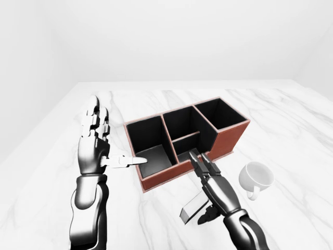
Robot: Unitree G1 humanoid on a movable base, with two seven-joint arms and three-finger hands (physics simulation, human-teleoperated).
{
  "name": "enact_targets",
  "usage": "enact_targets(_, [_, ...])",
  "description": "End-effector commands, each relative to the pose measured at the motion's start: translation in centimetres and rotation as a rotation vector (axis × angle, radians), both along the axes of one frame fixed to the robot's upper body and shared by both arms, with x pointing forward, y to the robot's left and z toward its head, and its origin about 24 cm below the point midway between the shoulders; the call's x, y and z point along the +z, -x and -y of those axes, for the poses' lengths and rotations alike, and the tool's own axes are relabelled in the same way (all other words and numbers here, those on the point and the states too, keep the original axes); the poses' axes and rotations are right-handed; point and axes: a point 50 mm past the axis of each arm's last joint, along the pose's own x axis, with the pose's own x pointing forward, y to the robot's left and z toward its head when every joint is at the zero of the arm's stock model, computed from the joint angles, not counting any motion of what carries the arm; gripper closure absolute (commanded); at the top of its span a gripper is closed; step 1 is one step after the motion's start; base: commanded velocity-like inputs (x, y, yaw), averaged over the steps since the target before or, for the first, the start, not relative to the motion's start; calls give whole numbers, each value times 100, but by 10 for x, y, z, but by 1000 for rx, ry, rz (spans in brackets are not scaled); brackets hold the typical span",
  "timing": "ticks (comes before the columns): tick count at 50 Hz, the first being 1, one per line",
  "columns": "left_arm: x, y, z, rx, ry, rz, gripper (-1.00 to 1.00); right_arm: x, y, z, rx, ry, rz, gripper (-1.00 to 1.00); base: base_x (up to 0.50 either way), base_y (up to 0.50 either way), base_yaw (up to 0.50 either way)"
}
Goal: Pick up the book and place it in the front compartment of the caddy.
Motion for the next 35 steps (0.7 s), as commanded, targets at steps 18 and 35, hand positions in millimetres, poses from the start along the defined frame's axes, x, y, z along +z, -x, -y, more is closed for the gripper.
enact_targets(18, [0,0,1,-1,-1,0,-100,-12,-6,0,-15,7,-27,-100,0,0,0])
enact_targets(35, [-1,0,1,-2,-1,-2,-100,-19,-4,-2,-14,13,-42,-100,0,0,0])
